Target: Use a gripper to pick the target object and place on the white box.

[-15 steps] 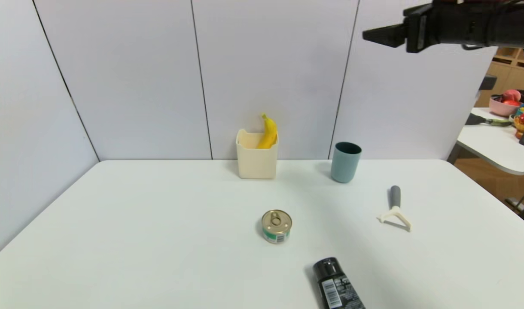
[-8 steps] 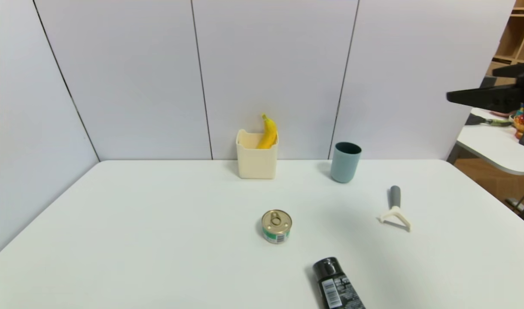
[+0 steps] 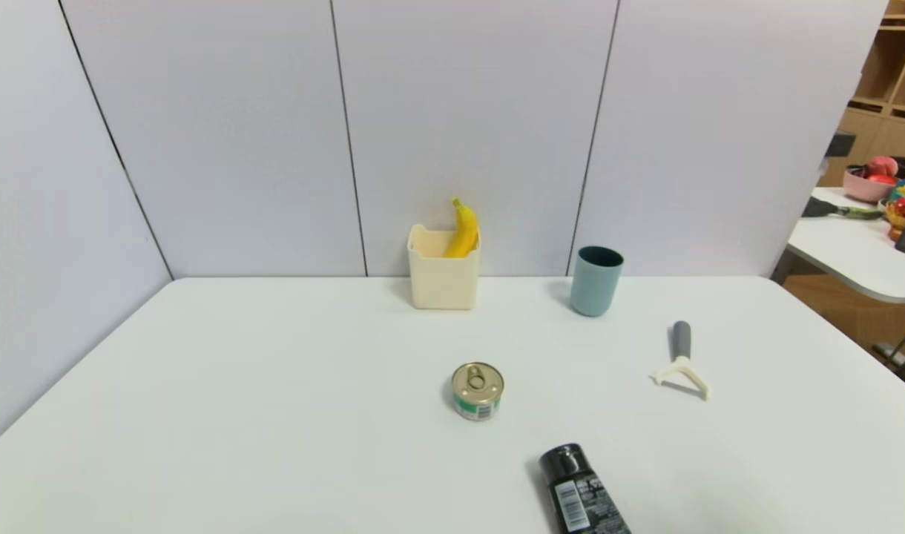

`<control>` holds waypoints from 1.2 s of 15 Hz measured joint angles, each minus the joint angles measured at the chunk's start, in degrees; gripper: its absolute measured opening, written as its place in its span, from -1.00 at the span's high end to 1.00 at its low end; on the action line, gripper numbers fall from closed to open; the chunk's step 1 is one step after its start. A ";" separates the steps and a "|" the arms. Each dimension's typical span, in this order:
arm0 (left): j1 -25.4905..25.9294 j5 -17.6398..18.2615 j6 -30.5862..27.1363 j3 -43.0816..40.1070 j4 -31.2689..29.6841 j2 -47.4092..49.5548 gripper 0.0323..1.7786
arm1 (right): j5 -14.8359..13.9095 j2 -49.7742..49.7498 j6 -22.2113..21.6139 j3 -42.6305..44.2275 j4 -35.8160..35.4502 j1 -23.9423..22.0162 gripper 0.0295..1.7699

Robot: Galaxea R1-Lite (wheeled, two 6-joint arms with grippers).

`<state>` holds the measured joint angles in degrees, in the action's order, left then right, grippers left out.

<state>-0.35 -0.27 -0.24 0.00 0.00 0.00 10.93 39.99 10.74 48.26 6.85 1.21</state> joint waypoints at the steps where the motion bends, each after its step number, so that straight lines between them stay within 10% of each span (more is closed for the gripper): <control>1: 0.00 -0.04 -0.02 0.00 0.00 0.00 -0.90 | 0.04 -3.68 -1.49 -2.05 -1.54 -0.17 -0.91; 13: 0.02 -0.02 -0.02 0.00 0.00 0.00 -0.90 | -0.44 -27.72 -5.01 -27.82 -23.03 -0.02 -0.91; 18: 0.00 -0.02 -0.02 0.00 0.00 0.00 -0.90 | -0.35 -35.66 -5.12 -36.80 -21.83 -0.83 -0.91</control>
<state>-0.35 -0.29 -0.27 0.00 0.00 0.00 10.58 4.33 5.62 11.46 -14.98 0.38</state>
